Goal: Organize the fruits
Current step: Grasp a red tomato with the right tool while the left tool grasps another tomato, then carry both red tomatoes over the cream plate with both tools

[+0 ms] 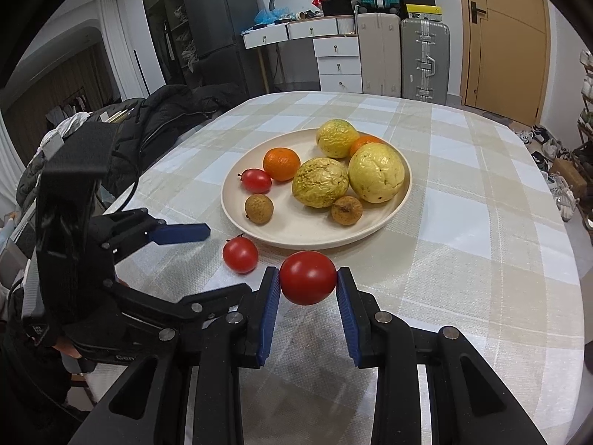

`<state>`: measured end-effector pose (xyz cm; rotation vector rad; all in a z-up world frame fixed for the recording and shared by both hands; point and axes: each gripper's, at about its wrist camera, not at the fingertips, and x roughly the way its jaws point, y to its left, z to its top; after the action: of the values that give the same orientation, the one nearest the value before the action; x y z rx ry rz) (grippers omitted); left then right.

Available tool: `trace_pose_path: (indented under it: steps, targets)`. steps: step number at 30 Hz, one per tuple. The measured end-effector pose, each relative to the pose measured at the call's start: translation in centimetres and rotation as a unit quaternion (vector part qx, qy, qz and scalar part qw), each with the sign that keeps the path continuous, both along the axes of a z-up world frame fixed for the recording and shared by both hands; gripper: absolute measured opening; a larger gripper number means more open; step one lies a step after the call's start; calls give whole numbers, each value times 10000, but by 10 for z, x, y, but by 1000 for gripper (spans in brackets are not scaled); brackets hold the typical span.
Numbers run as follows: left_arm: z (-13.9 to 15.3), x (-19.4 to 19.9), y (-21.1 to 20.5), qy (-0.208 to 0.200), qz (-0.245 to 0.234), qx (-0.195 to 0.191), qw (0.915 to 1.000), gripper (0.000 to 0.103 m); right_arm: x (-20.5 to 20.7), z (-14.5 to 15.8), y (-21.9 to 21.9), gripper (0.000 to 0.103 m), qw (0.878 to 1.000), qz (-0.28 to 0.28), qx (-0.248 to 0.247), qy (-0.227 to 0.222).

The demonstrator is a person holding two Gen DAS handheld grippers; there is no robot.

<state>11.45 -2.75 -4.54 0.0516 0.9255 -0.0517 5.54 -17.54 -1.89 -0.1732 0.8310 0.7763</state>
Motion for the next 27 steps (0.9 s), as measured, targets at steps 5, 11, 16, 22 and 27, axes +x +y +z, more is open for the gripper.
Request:
trace_pose_path:
  steps: [5, 11, 16, 22, 27]
  targets:
    - [0, 5, -3, -18, -41, 0, 10000, 64, 1, 0, -2, 32, 10000, -39, 0, 5]
    - [2, 7, -8, -47, -218, -36, 9997, 49, 2, -2, -2, 32, 10000, -28, -3, 25]
    - [3, 6, -10, -65, -270, -63, 9996, 35, 3, -2, -1, 32, 10000, -13, -12, 29]
    - [3, 6, -7, -45, -290, -180, 9994, 33, 3, -2, -1, 32, 10000, -17, -9, 28]
    - [4, 5, -5, -106, -288, -205, 9993, 33, 3, -3, -1, 32, 10000, -22, -7, 26]
